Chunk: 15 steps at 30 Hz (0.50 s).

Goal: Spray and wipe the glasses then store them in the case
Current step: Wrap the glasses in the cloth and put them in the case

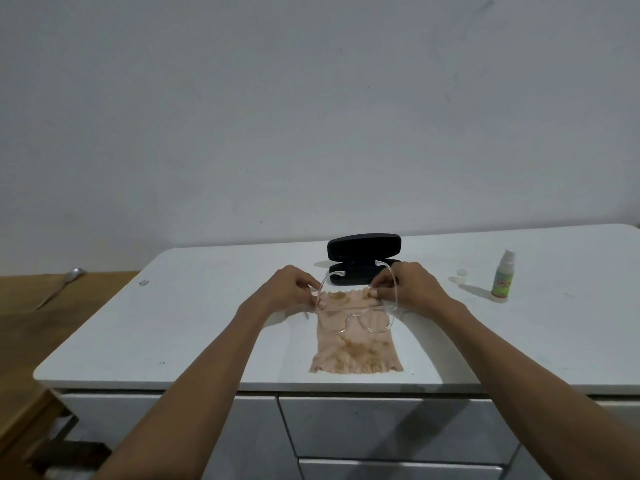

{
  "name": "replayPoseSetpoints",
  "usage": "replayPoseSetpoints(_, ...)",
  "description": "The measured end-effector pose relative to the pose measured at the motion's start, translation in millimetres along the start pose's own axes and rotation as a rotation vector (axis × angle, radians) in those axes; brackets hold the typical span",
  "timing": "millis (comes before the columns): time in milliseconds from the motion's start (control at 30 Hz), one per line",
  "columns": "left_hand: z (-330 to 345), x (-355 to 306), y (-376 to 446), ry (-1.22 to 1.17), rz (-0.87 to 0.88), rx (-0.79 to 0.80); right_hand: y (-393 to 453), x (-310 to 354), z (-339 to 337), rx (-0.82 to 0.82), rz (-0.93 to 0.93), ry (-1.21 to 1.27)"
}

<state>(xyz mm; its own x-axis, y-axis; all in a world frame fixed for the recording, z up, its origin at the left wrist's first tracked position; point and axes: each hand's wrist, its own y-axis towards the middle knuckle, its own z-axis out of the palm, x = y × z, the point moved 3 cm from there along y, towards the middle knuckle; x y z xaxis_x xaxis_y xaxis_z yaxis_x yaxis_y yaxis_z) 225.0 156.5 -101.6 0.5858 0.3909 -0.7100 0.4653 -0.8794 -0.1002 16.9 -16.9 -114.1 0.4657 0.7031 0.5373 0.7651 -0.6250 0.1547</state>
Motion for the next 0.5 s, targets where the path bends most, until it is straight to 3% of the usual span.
replayPoseSetpoints(500, 7.9, -10.2, -3.4, 0.021, 0.007, -0.164, -0.4, 3.6, -0.3, 0.031, 0.071, -0.023)
